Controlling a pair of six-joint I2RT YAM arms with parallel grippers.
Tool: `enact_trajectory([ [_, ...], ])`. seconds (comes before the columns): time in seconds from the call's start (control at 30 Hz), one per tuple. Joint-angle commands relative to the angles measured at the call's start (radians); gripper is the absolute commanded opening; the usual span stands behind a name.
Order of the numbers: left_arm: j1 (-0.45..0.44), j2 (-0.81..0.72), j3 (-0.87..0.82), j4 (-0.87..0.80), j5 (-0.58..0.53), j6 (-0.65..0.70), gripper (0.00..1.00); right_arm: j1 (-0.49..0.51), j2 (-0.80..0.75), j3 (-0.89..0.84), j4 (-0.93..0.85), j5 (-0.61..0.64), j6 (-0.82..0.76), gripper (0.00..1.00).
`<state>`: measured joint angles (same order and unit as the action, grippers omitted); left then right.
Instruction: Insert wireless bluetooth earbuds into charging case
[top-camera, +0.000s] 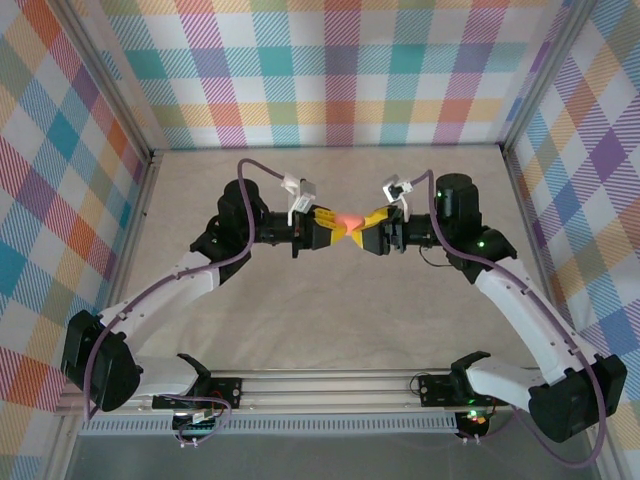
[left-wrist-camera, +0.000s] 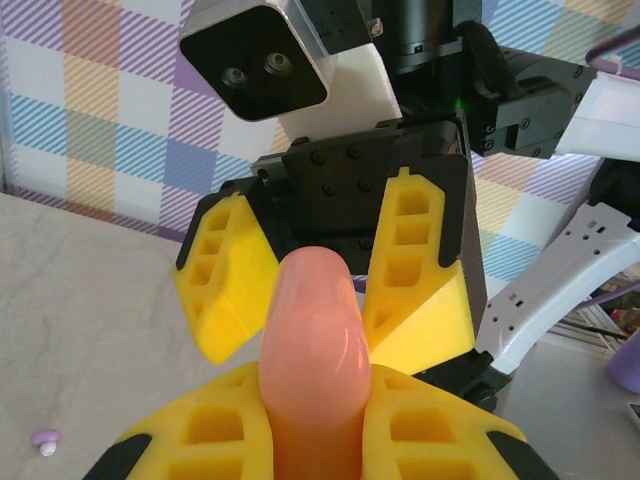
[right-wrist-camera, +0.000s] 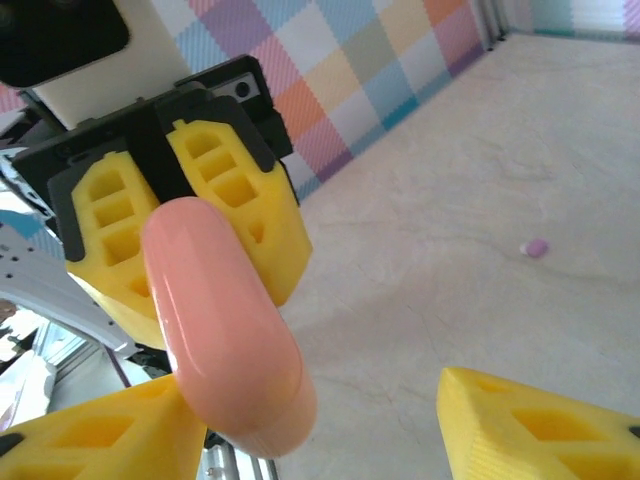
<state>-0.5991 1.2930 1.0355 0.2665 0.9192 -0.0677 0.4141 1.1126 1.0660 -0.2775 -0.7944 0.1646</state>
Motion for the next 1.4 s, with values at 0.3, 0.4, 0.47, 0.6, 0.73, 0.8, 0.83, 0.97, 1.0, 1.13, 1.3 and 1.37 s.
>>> enact_trajectory([
  [0.3,-0.005,-0.012,0.052,-0.045,0.063,-0.019,0.00,0.001,0.067,0.041,0.118,-0.190,0.048,0.29],
  [0.4,-0.005,-0.021,0.042,-0.061,0.004,-0.002,0.12,0.000,0.079,0.053,0.125,-0.198,0.077,0.19],
  [0.47,-0.005,-0.037,0.023,-0.054,-0.052,0.002,0.39,0.000,0.082,0.054,0.127,-0.190,0.089,0.18],
  [0.6,-0.005,-0.082,-0.012,-0.079,-0.212,0.036,1.00,-0.002,0.079,0.060,0.086,-0.094,0.083,0.17],
  [0.73,-0.005,-0.137,-0.037,-0.194,-0.472,0.086,1.00,-0.044,0.113,0.098,-0.017,0.024,0.087,0.18],
  [0.8,-0.005,-0.179,-0.078,-0.217,-0.653,0.078,1.00,-0.084,0.160,0.123,-0.064,0.080,0.098,0.19],
  [0.83,-0.005,-0.204,-0.107,-0.226,-0.765,0.066,1.00,-0.097,0.192,0.137,-0.086,0.107,0.099,0.20],
  [0.97,0.015,-0.274,-0.255,-0.261,-1.364,-0.217,1.00,-0.125,0.362,0.215,-0.134,0.181,0.081,0.19],
  [1.0,0.031,-0.290,-0.278,-0.312,-1.463,-0.352,1.00,-0.127,0.420,0.245,-0.142,0.187,0.068,0.18],
  [1.13,0.095,-0.339,-0.311,-0.444,-1.437,-0.457,1.00,-0.129,0.684,0.434,-0.234,0.204,0.010,0.17],
  [1.3,0.137,-0.287,-0.230,-0.623,-1.348,-0.386,1.00,-0.135,0.992,0.697,-0.347,0.184,-0.001,0.15],
  [1.37,0.144,-0.246,-0.192,-0.671,-1.325,-0.358,1.00,-0.139,1.088,0.786,-0.385,0.179,-0.007,0.16],
])
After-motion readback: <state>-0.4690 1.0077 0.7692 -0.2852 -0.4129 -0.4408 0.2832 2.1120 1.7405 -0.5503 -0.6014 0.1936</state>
